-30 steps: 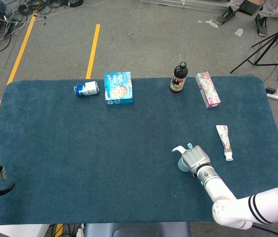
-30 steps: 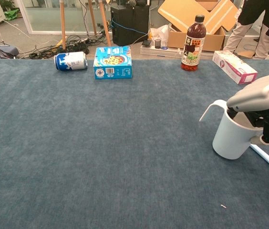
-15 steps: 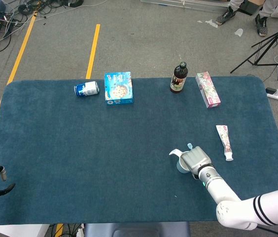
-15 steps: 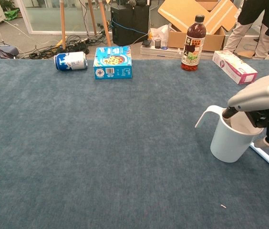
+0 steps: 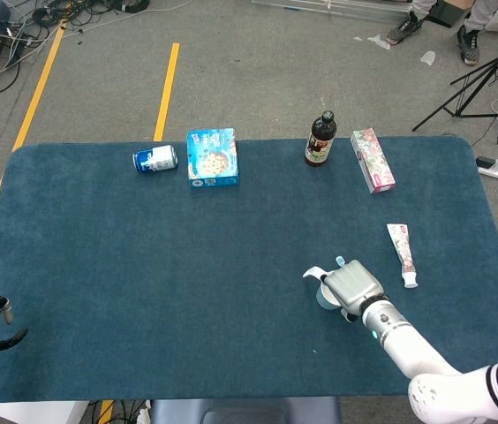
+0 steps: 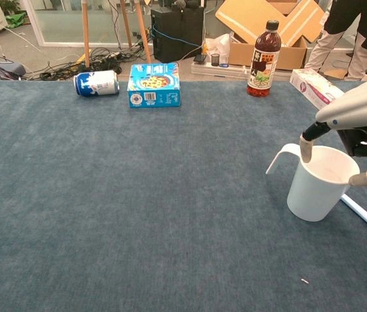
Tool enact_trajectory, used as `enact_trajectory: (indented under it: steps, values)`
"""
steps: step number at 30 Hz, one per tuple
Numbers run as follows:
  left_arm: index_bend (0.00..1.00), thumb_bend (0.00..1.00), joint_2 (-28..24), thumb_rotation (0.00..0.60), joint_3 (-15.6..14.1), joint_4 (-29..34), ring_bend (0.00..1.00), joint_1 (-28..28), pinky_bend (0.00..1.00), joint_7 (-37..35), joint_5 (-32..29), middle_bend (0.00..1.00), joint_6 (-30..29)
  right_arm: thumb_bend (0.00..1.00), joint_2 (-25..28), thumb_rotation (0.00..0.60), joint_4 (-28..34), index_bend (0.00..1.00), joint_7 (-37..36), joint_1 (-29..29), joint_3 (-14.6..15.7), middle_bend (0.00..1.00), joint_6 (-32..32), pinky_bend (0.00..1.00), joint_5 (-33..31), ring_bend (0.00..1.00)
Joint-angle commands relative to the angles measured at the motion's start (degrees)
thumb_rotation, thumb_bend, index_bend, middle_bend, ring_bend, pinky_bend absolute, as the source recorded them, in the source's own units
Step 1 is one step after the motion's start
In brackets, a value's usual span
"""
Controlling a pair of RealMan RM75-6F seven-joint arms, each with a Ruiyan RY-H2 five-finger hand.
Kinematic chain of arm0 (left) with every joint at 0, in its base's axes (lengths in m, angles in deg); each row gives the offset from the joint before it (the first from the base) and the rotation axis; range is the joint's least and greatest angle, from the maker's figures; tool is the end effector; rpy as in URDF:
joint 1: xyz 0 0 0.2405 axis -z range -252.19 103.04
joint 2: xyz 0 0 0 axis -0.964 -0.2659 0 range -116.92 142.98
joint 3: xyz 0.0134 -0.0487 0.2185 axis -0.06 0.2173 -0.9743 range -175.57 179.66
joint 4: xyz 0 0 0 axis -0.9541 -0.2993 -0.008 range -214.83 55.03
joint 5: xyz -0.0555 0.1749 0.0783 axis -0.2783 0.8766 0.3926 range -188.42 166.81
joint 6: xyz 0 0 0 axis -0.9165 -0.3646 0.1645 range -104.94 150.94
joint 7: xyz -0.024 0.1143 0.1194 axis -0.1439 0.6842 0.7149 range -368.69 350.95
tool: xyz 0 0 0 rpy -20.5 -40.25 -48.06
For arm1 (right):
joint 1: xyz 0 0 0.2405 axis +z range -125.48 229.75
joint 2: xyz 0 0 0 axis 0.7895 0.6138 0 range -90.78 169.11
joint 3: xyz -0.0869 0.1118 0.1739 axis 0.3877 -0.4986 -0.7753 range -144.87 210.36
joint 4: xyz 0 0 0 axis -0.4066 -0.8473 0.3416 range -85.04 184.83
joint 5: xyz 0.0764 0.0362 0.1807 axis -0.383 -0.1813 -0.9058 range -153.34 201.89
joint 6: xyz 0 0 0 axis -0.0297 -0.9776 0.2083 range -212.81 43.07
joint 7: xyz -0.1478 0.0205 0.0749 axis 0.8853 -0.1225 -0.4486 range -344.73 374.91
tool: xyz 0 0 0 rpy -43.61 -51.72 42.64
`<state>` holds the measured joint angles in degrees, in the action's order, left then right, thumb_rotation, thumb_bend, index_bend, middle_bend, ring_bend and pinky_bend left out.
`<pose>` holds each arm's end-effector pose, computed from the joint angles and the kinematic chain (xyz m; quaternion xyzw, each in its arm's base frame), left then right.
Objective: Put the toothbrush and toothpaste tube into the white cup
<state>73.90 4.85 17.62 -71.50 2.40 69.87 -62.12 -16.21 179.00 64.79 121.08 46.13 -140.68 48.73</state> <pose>-0.2858 0.1902 0.1681 -0.5934 -0.3697 -0.3124 0.6431 -0.1185 -0.2648 0.0617 0.8554 -0.3165 0.0617 0.4052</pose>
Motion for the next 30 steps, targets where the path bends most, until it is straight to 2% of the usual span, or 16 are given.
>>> enact_trajectory:
  steps: [1, 11, 13, 18, 25, 30]
  values:
    - [0.66, 0.0, 0.0, 0.6, -0.01, 0.01, 0.44, -0.01, 0.41, 0.02, -0.01, 0.54, 0.0, 0.23, 4.31, 0.6, 2.89, 0.26, -4.12, -3.01, -0.44, 1.0, 0.61, 1.0, 7.19, 1.0]
    - [0.66, 0.0, 0.11, 0.6, -0.07, 0.08, 0.44, 0.0, 0.41, 0.3, -0.04, 0.54, 0.02, 0.23, 15.32, 0.6, 5.89, 0.21, -17.06, -13.97, -0.61, 1.0, 1.7, 1.0, 30.19, 1.0]
    - [0.66, 0.0, 0.14, 0.6, -0.11, 0.13, 0.44, 0.01, 0.41, 0.29, -0.06, 0.54, 0.09, 0.23, 18.0, 0.6, 5.89, 0.21, -20.61, -17.43, 0.07, 1.0, 1.81, 1.0, 36.85, 1.0]
    - [0.66, 0.0, 0.3, 0.6, -0.24, 0.22, 0.44, 0.04, 0.41, 0.54, 0.02, 0.54, 0.2, 0.23, 23.58, 0.6, 5.55, 0.19, -26.01, -24.17, 2.77, 1.0, 2.62, 1.0, 48.41, 1.0]
    - [0.66, 0.0, 0.59, 0.6, -0.42, 0.2, 0.44, 0.12, 0.41, 0.92, 0.17, 0.54, 0.41, 0.25, 26.12, 0.6, 1.74, 0.16, -31.03, -30.88, 5.16, 1.0, 4.06, 1.0, 58.95, 1.0]
    - [0.66, 0.0, 0.77, 0.6, -0.44, 0.07, 0.44, 0.23, 0.41, 1.06, 0.1, 0.54, 0.61, 0.3, 24.55, 0.6, -3.11, 0.16, -34.79, -34.9, 5.4, 1.0, 4.97, 1.0, 62.84, 1.0]
